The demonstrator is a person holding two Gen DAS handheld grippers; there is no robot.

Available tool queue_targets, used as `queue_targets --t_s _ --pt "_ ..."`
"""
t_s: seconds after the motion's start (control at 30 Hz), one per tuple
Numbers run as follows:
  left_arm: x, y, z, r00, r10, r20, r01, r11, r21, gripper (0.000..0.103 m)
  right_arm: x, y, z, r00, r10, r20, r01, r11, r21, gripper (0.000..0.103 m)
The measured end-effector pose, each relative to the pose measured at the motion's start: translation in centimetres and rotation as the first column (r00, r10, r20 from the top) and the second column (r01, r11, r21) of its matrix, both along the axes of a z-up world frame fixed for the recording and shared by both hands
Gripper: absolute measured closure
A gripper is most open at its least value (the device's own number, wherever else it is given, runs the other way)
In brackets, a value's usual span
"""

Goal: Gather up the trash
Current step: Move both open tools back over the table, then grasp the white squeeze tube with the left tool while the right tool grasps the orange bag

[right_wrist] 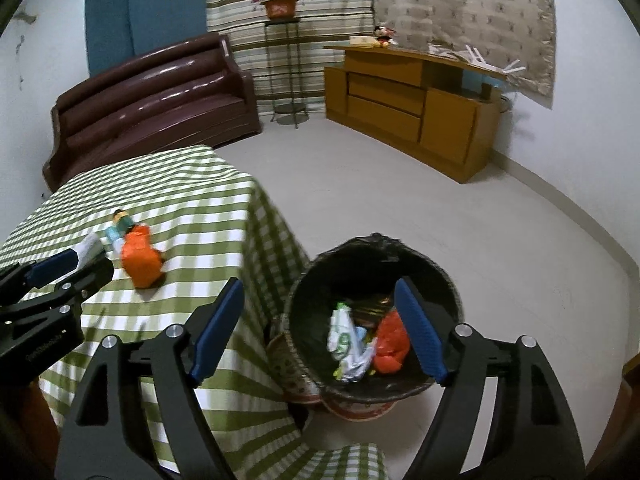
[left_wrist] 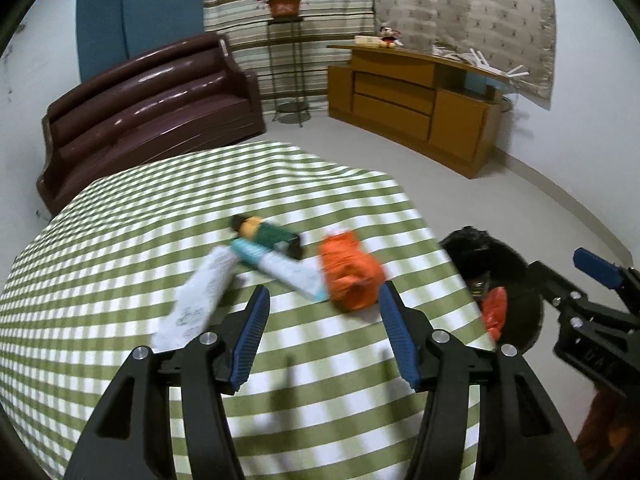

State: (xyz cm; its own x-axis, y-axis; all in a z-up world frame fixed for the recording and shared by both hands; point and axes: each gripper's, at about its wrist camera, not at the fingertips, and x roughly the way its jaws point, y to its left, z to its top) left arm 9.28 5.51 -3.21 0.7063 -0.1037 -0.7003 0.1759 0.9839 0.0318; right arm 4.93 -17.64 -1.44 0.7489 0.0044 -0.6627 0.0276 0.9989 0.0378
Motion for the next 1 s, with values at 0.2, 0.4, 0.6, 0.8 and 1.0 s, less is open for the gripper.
queue_targets --t_s 0.2,0.4,0.6,0.8,1.0 --pt "-0.4 3.7 -0.5 0.998 0.058 -0.009 -0.058 0.998 0.009 0.044 0.2 3.0 0.2 0.998 0.058 -0.008 -0.058 0.998 0.010 0.027" --pt "0.3 6.8 -1.2 0.994 0.104 -0.029 -0.104 0.994 0.018 0.040 0.6 5.5 0.1 0.994 0.104 -0.021 -0.103 0.995 0.015 0.027" --pt "1.6 8.0 -2.0 0.994 0.099 -0.048 -0.097 0.995 0.032 0.036 1.4 7.1 -0.4 0.990 0.133 -0.041 -0.133 0.991 0.017 0.027" --pt "4.0 8.5 -2.3 0.993 0.073 -0.088 -0.072 0.997 0.015 0.035 2.3 8.2 -0.6 0.987 0.151 -0.047 -0.150 0.989 0.017 0.027" --pt "5.0 8.5 -2.8 0.992 0.033 -0.119 -0.031 0.999 0.016 0.052 3.4 9.3 -0.7 0.984 0.171 -0.053 -0.170 0.985 0.020 0.027"
